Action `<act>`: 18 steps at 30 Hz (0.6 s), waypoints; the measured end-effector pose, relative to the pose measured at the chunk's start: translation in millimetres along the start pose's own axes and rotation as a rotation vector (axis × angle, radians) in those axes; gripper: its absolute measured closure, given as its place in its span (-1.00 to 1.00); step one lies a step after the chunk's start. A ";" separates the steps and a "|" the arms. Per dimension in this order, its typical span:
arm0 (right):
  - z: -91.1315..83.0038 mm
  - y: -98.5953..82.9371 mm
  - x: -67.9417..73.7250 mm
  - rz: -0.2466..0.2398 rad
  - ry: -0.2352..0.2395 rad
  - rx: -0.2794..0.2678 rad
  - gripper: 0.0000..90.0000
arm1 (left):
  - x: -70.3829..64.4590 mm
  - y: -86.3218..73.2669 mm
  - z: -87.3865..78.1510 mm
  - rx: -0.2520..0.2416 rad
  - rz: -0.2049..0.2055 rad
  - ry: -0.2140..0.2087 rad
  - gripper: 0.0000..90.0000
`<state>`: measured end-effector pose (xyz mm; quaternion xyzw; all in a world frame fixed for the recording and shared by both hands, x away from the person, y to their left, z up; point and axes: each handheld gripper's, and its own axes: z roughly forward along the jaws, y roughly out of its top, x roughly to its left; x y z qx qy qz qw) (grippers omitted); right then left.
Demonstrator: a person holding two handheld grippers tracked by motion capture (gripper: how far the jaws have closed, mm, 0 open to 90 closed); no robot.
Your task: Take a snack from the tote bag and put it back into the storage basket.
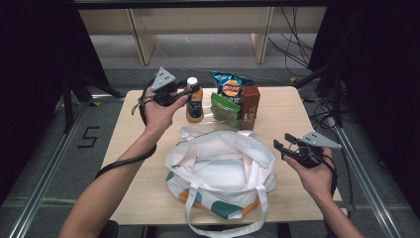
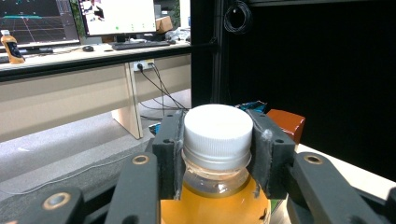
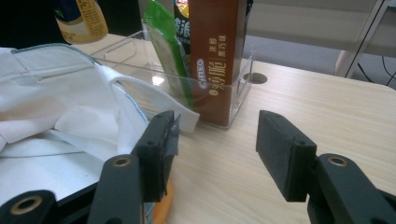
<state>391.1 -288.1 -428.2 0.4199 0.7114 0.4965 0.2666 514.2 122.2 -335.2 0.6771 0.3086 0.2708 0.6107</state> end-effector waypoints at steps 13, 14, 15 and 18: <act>-0.1 0.2 0.6 0.012 0.004 0.002 0.07 | 2.2 -3.7 5.4 0.011 0.000 0.006 0.30; -0.5 0.3 0.9 0.011 -0.004 0.006 0.06 | 2.2 -3.7 5.7 0.011 0.000 0.007 0.30; 0.5 0.1 0.6 0.011 0.002 -0.002 0.07 | 2.1 -3.7 6.1 0.011 0.001 0.008 0.30; -0.1 0.4 0.7 0.009 -0.004 0.006 0.07 | 1.8 -3.6 7.2 0.011 0.001 0.006 0.30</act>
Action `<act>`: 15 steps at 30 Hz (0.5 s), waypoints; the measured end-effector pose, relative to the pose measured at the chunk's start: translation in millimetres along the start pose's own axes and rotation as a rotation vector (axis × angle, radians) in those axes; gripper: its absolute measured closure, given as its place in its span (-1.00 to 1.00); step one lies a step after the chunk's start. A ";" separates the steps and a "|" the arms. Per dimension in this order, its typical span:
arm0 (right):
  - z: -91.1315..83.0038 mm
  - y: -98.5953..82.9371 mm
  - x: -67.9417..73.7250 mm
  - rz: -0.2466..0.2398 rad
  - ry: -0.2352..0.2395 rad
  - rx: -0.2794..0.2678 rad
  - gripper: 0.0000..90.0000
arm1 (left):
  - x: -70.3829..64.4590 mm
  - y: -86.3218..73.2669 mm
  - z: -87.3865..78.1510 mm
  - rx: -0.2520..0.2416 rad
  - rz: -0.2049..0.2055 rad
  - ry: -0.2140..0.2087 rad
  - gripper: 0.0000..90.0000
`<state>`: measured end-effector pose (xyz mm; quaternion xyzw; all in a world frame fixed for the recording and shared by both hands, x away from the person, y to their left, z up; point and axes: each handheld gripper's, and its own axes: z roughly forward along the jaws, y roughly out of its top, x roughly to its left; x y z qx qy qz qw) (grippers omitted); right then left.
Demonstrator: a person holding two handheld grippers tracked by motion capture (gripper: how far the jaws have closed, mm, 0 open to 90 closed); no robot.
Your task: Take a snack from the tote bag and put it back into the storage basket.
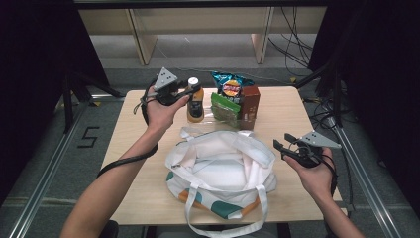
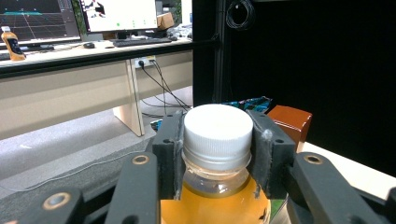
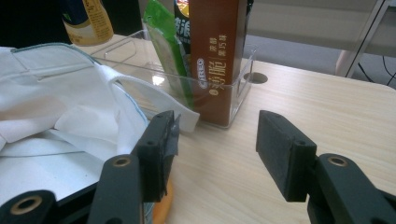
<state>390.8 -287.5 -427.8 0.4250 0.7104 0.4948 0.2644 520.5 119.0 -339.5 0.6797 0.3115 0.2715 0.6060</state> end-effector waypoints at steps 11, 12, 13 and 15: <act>0.0 -0.3 -0.2 0.001 0.002 0.000 0.07 | 1.9 -1.3 2.7 0.004 0.000 0.006 0.30; -0.1 -0.2 0.1 0.004 0.000 -0.001 0.06 | 1.9 -1.4 2.9 0.005 -0.002 0.007 0.30; -0.1 -0.2 -0.2 0.001 0.001 -0.001 0.07 | 1.9 -1.4 3.1 0.005 -0.003 0.008 0.30; -0.1 -0.2 -0.1 0.000 0.002 0.000 0.07 | 2.2 -1.4 3.6 0.007 -0.002 0.007 0.30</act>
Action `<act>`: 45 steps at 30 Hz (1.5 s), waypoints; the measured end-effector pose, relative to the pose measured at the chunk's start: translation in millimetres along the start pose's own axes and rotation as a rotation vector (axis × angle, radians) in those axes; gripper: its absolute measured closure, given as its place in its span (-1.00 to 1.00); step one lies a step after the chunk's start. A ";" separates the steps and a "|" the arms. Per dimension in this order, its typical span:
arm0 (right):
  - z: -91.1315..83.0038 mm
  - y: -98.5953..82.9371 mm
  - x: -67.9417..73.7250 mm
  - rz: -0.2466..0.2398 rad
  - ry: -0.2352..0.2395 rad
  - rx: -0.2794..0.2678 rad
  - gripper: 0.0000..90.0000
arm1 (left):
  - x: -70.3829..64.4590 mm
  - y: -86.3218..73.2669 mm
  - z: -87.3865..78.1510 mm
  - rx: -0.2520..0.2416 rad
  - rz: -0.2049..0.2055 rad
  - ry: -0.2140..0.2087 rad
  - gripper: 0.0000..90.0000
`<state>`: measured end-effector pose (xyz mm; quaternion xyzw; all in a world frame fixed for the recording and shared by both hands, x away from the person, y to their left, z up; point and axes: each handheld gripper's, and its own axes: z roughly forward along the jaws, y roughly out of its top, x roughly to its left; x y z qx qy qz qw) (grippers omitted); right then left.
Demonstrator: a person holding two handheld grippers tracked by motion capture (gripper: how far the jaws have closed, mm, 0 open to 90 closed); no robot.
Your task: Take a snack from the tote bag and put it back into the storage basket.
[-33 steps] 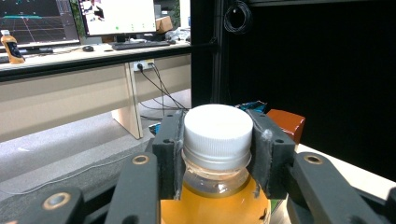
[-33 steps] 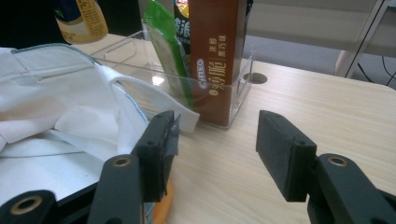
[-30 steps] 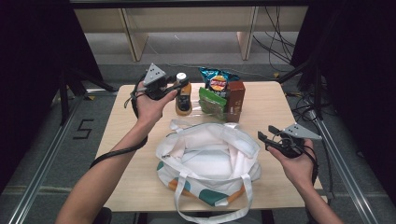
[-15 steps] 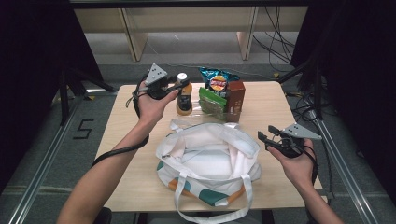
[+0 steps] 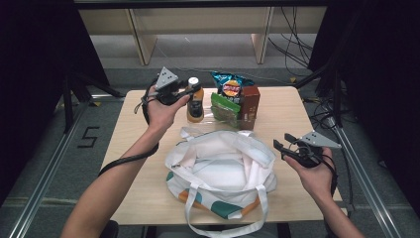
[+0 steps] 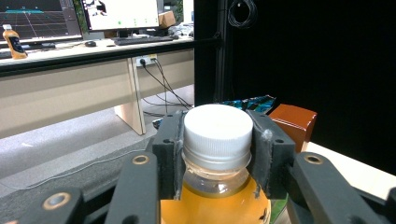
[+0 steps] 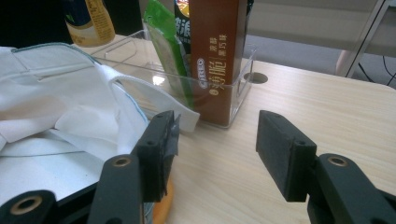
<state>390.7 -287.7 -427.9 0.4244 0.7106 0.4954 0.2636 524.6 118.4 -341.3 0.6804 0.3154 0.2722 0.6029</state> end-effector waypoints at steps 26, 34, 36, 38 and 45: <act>0.2 -0.1 -0.6 -0.001 -0.004 0.000 0.07 | 6.9 -3.4 9.3 0.020 0.001 0.014 0.30; 0.2 0.1 -0.2 -0.001 -0.001 -0.001 0.07 | 9.1 -3.3 11.8 0.024 -0.004 0.019 0.30; 0.3 0.0 -0.2 -0.001 -0.001 0.000 0.07 | 9.3 -3.5 12.5 0.023 -0.005 0.019 0.30; 0.3 -0.1 -0.3 -0.001 0.000 -0.001 0.07 | 9.7 -3.7 13.3 0.026 -0.002 0.018 0.30; 1.5 -1.7 1.8 0.011 -0.023 -0.017 0.07 | 9.0 -4.4 16.9 0.030 -0.006 0.022 0.30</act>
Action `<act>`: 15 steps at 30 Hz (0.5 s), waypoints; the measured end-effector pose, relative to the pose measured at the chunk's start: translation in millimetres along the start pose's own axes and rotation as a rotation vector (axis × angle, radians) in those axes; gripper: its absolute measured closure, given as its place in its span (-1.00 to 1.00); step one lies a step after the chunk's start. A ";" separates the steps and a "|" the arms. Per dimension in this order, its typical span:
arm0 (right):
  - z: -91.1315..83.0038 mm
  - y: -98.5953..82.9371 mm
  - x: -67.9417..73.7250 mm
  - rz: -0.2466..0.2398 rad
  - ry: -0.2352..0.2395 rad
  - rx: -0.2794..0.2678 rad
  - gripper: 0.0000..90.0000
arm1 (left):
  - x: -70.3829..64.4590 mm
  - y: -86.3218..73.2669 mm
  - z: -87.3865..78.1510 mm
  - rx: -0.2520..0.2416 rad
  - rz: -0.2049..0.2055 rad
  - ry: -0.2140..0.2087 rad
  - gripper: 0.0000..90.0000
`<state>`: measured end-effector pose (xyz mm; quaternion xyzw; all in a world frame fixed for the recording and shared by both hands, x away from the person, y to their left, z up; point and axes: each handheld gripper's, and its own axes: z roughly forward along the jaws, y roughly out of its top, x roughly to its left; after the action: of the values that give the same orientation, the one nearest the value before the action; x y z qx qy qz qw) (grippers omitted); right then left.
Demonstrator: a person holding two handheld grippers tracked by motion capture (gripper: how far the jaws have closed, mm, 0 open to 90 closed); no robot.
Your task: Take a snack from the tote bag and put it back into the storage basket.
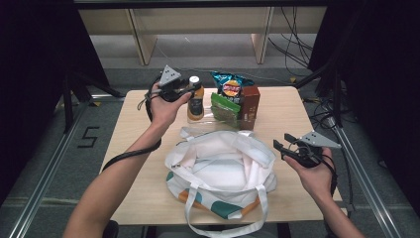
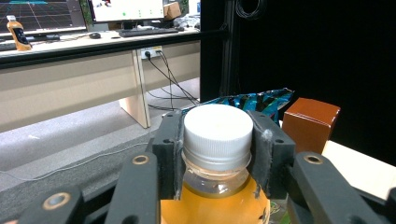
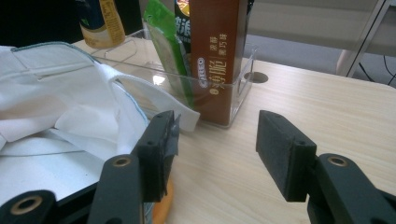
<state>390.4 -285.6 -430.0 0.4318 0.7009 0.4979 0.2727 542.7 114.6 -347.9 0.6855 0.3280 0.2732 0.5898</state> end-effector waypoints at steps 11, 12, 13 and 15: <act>-1.6 1.1 -1.0 -0.008 0.015 0.027 0.07 | 1.8 0.4 4.8 0.007 0.003 0.008 0.30; -1.6 1.0 -0.4 -0.006 0.016 0.027 0.07 | 2.2 0.4 4.9 0.011 0.007 0.007 0.30; -1.7 1.0 -0.3 -0.005 0.016 0.029 0.07 | 2.6 0.1 5.4 0.010 0.006 0.008 0.30; -1.8 1.1 -0.6 -0.006 0.015 0.029 0.07 | 2.9 -0.3 6.1 0.011 0.004 0.009 0.30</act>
<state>389.6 -286.8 -428.3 0.4298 0.7113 0.4900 0.2629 549.2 113.0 -349.2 0.6880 0.3310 0.2757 0.5840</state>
